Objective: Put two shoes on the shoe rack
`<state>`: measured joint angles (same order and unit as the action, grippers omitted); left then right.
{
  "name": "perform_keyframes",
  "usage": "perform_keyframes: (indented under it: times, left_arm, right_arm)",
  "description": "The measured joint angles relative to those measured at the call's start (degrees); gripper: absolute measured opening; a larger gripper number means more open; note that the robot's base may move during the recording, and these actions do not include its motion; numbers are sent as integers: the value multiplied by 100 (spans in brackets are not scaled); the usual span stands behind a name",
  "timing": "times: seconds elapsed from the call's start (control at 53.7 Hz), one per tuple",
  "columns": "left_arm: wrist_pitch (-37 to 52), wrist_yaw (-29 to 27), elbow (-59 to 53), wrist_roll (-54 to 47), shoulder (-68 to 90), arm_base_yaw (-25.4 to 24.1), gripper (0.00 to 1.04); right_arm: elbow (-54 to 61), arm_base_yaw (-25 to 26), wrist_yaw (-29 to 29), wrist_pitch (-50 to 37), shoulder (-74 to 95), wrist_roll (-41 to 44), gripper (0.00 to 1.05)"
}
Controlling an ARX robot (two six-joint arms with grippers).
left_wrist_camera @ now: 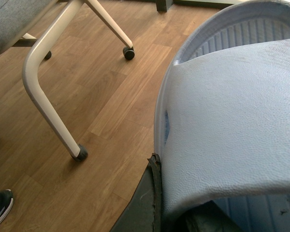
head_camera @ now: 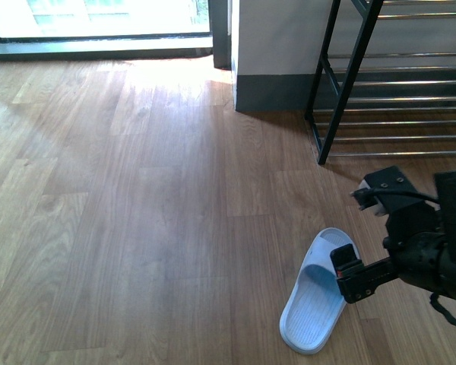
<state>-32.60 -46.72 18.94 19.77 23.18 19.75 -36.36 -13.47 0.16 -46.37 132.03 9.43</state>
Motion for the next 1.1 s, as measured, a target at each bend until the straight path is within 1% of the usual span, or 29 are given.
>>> perform_keyframes:
  times: [0.112,0.205,0.317,0.354,0.429,0.689,0.745,0.801,1.099]
  left_arm:
    - [0,2,0,0,0,0,2]
    - [0,0,0,0,0,0,2]
    - [0,0,0,0,0,0,2]
    - [0,2,0,0,0,0,2]
    - [0,0,0,0,0,0,2]
    - [0,2,0,0,0,0,2]
    - [0,0,0,0,0,0,2]
    - [0,0,0,0,0,0,2]
    - [0,0,0,0,0,0,2]
  right_arm:
    - [-525,-116,35,334,588,-66,96]
    - [-728,-142,116,490,887,-111,96]
    - [-699,-131,4,767,925,-289,96]
    - [-682,-125,39,970,826,-295,96]
    - [-625,-125,66,1099,693,-291,96]
    - [-614,-125,68,1123,568,-289,96]
    - [-608,-122,343,702,688,-245,96]
    - [-778,-107,407,568,929,-249,96]
    - [-1386,-74,345,713,1843,-424,96]
